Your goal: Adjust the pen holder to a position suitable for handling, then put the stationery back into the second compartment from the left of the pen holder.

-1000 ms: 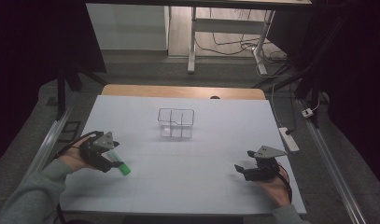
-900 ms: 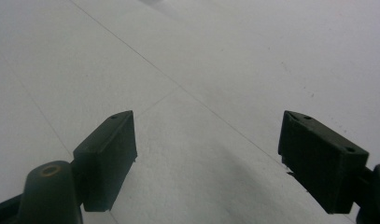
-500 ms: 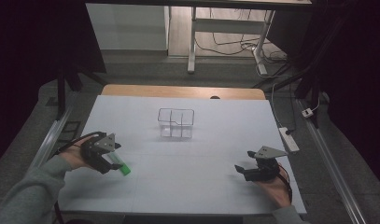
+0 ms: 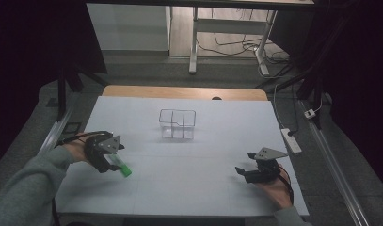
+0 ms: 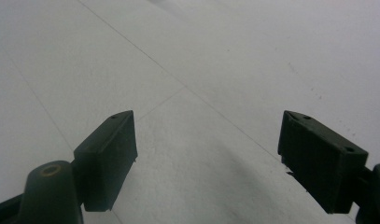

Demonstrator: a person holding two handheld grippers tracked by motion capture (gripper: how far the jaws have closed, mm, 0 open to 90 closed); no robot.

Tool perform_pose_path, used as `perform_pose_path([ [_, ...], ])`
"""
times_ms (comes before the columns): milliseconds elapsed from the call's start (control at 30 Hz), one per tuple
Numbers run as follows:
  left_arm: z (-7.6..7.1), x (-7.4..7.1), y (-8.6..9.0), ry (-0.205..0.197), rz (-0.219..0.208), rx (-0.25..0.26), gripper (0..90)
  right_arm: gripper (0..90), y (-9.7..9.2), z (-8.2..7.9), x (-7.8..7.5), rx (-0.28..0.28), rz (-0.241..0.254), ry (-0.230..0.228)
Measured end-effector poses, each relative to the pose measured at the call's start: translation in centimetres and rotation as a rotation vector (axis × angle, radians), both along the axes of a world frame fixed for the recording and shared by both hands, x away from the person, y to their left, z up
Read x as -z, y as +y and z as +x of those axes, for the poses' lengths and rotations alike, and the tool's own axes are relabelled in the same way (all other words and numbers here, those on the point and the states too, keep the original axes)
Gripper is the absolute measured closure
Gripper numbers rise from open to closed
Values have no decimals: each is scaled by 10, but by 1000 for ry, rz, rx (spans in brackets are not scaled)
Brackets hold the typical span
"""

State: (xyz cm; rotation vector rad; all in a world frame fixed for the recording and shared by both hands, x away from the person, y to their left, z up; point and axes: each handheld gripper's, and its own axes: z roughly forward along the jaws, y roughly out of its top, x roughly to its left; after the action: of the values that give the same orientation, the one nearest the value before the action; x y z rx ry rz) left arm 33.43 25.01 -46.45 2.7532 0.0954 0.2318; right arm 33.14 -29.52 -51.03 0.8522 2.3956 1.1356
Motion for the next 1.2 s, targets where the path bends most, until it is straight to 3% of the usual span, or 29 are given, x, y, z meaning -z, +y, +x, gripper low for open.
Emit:
perform_pose_path([
  [233,6,2,-5,6,22,44,272,190,-2,-3,-1,4,3,0],
  [633,15,31,-13,61,100,93,304,191,0,-2,1,-6,-3,9],
  [967,18,43,-21,90,132,144,315,192,0,-2,2,-11,-9,14],
  [1200,19,47,-24,116,146,181,405,192,1,-2,2,-10,-12,15],
])
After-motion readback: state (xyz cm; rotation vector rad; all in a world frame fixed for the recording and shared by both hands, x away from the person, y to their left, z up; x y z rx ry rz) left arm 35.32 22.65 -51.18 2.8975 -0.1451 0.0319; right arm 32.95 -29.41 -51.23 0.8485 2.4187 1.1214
